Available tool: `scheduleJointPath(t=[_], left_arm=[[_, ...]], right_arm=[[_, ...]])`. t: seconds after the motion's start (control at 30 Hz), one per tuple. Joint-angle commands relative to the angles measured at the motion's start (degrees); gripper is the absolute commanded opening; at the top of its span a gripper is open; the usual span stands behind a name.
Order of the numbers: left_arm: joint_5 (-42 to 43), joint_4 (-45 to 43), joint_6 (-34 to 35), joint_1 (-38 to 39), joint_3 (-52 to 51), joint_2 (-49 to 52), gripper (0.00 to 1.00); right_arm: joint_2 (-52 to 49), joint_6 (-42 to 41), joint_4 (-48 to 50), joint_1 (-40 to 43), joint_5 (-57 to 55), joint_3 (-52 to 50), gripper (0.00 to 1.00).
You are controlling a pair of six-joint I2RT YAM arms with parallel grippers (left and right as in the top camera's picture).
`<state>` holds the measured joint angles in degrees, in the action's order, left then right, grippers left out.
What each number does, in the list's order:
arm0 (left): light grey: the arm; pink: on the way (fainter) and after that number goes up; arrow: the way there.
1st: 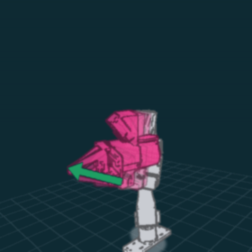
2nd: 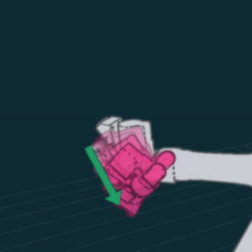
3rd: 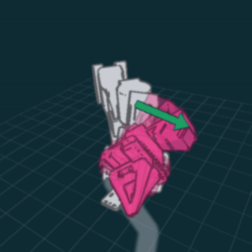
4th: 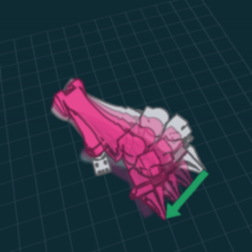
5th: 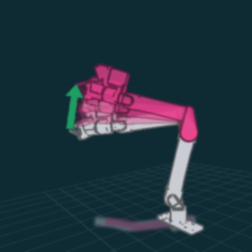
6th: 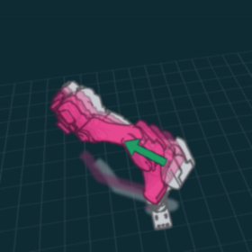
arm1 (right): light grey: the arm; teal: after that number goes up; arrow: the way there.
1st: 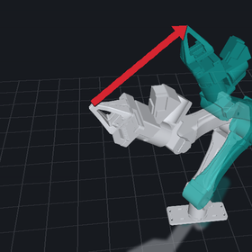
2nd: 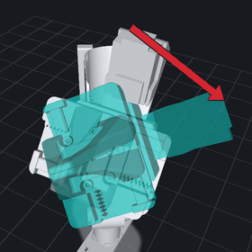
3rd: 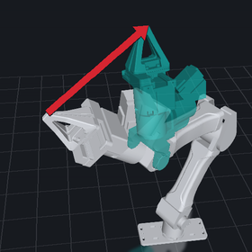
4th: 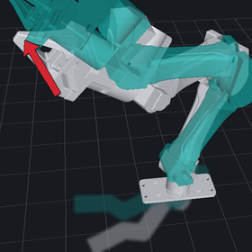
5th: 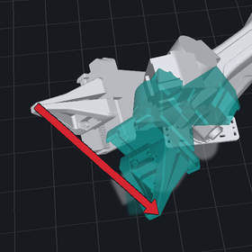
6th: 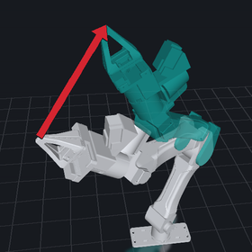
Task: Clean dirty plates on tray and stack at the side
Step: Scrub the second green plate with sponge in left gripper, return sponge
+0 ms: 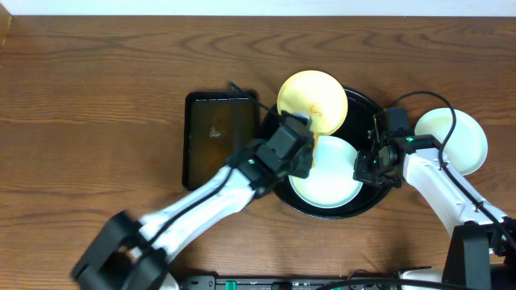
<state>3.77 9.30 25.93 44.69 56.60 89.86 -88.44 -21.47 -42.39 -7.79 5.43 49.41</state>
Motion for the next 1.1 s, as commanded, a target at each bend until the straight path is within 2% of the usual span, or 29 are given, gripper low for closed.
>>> scheduleJointPath(t=[0.0,0.23,0.47,0.67,0.73,0.77,0.8,0.9,1.07], left_arm=[[-5.8,2.5,-2.1,-2.1,-0.1,-2.4,0.08],[-6.2,9.0,-2.1,-9.7,-0.1,-2.6,0.07],[-6.1,10.4,-2.1,-19.7,-0.1,-2.6,0.07],[-6.1,11.5,-2.1,-23.3,-0.1,-2.6,0.08],[-6.1,11.7,-2.1,-23.5,-0.1,-2.6,0.08],[-6.2,11.6,-2.1,-23.5,-0.1,-2.6,0.08],[-6.2,11.6,-2.1,-23.5,-0.1,-2.6,0.08],[-6.2,11.7,-2.1,-23.5,-0.1,-2.6,0.08],[-6.1,11.7,-2.1,-23.5,-0.1,-2.6,0.08]], right_arm=[[0.0,-0.4,1.6,-0.7,-1.8,0.0,0.01],[2.0,2.4,2.4,-0.6,-2.7,1.8,0.01],[7.1,5.8,2.3,-0.5,-6.5,3.0,0.01],[7.8,5.1,-1.5,-0.5,-6.4,3.0,0.01],[7.7,3.7,-1.8,-0.5,-6.4,2.9,0.2],[7.6,3.7,-1.8,-0.5,-5.9,2.8,0.25],[7.4,3.8,-1.8,-0.5,-5.6,2.6,0.27],[6.3,3.8,-0.8,-0.5,-5.2,1.4,0.23],[1.8,3.7,0.2,-0.5,-3.2,0.3,0.25]])
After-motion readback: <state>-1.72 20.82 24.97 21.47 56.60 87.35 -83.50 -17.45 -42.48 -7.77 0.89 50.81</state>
